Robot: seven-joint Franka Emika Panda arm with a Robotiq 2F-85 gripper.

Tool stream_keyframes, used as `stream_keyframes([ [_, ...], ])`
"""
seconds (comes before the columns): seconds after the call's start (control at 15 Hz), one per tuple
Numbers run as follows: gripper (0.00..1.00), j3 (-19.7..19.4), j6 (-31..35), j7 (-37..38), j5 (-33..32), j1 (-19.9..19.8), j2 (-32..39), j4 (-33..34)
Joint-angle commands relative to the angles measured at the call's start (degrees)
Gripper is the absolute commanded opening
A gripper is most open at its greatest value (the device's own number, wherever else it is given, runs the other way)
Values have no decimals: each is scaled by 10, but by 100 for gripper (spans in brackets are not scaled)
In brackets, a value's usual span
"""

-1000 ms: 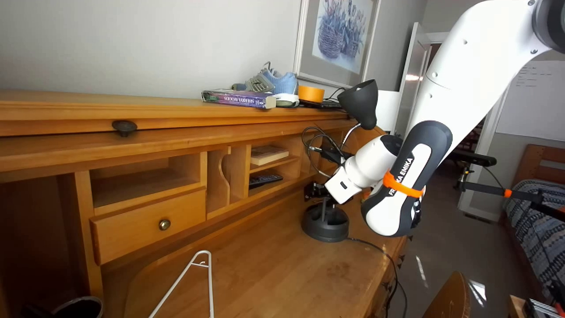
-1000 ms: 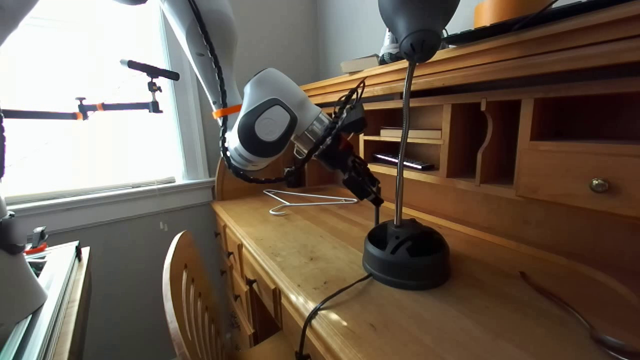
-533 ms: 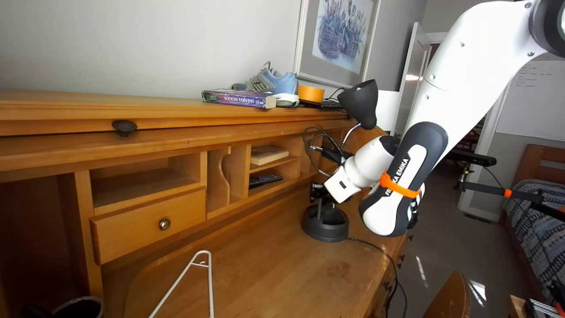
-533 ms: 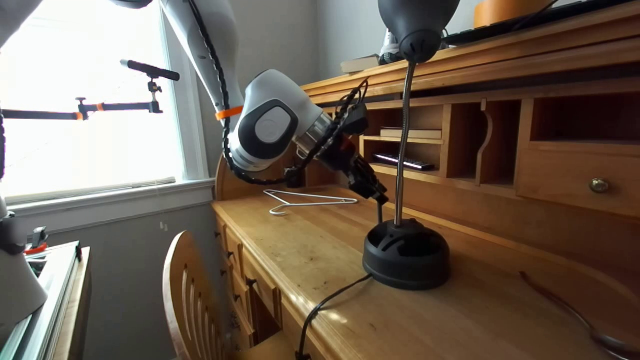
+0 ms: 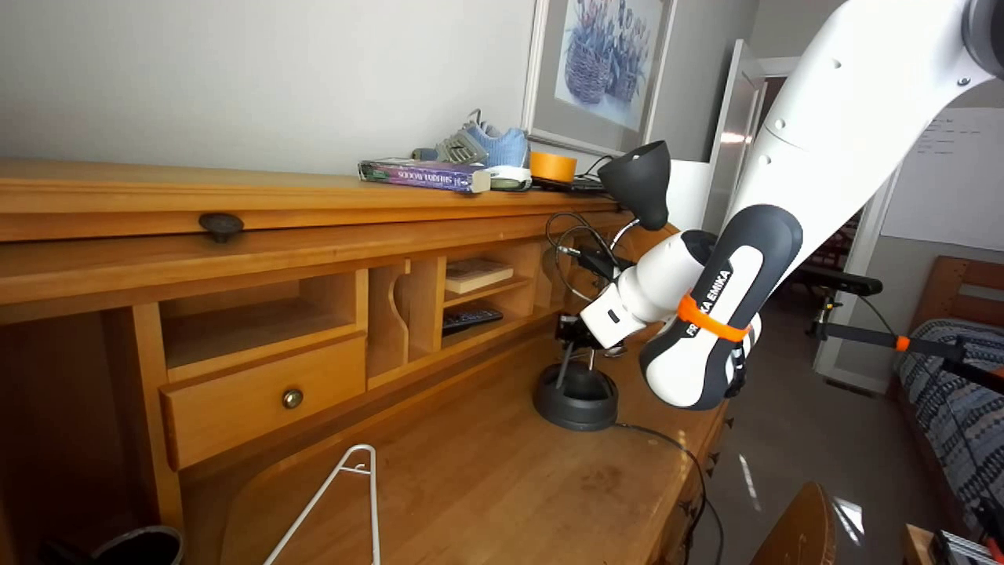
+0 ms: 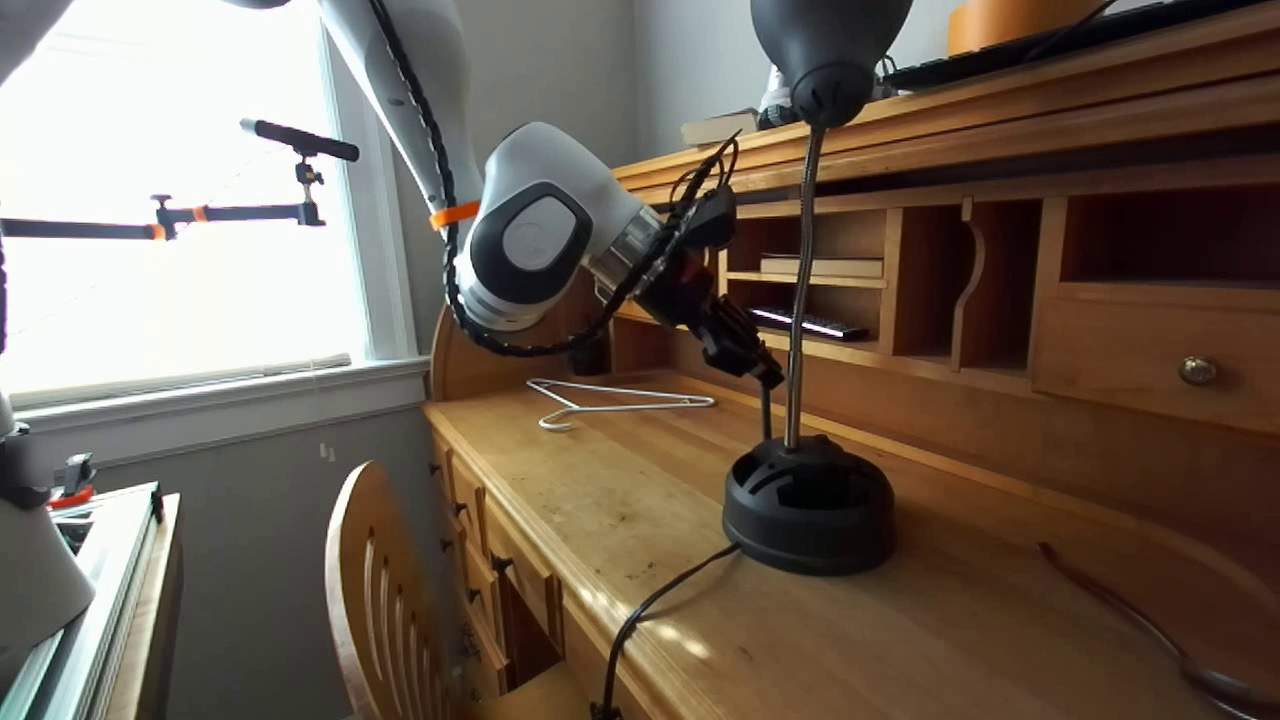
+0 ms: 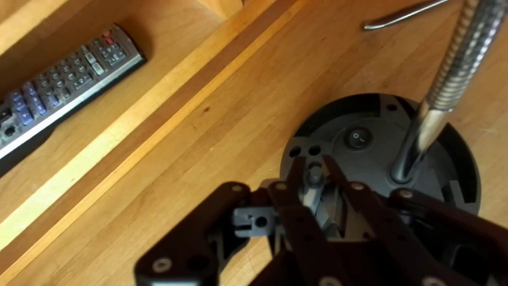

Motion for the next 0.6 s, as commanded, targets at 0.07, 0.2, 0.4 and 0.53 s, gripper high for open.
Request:
stream_keyframes([
  [0.07,4,-23,1,-9,10,29,-39,-33],
  [0.2,4,-33,3,-11,10,39,-52,-42],
  [0.4,4,-50,7,-13,9,56,-73,-59],
  [0.53,4,-64,12,-17,10,69,-81,-70],
])
